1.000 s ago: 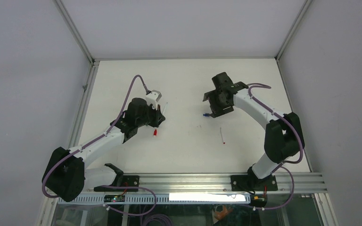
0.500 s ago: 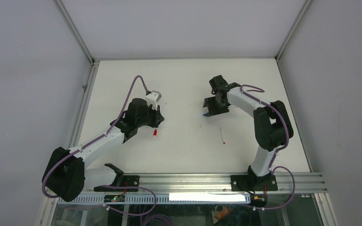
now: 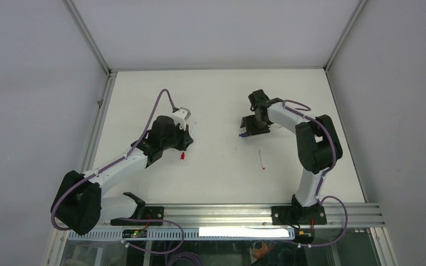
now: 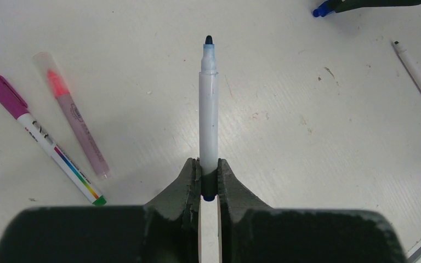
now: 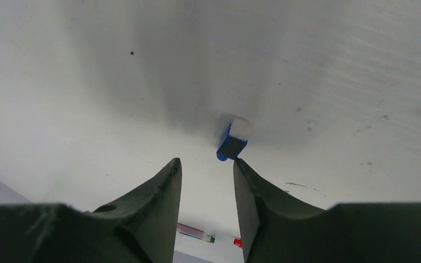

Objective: Insert the pens into the pen caps

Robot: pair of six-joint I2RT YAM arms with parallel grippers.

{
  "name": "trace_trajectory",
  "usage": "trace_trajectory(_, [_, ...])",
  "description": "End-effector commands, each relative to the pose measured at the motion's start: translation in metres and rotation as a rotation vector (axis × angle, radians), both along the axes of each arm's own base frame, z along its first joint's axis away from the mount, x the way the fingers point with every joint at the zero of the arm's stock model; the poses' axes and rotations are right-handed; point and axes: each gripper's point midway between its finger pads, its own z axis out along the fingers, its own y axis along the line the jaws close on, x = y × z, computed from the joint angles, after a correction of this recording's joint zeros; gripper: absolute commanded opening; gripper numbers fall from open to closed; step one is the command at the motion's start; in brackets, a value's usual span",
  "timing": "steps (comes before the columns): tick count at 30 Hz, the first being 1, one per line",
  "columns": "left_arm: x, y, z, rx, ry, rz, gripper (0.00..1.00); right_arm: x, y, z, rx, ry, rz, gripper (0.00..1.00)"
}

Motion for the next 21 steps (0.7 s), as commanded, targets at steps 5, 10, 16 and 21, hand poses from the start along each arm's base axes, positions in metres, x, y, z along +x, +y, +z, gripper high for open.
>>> trace_trajectory(5, [0.010, -0.008, 0.017, -0.017, -0.053, -0.014, 0.00, -0.006, -0.007, -0.014, 0.008, 0.044, -0.046, 0.41])
trace_trajectory(10, [0.010, -0.008, 0.016, -0.016, -0.051, -0.015, 0.00, -0.006, -0.009, -0.018, 0.011, 0.055, -0.051, 0.41])
trace_trajectory(16, [0.010, -0.008, 0.016, -0.014, -0.052, -0.013, 0.00, -0.011, -0.008, -0.025, 0.023, 0.085, -0.053, 0.37])
trace_trajectory(21, [0.010, -0.008, 0.014, -0.011, -0.047, -0.012, 0.00, -0.013, -0.006, -0.029, 0.047, 0.094, -0.049, 0.03])
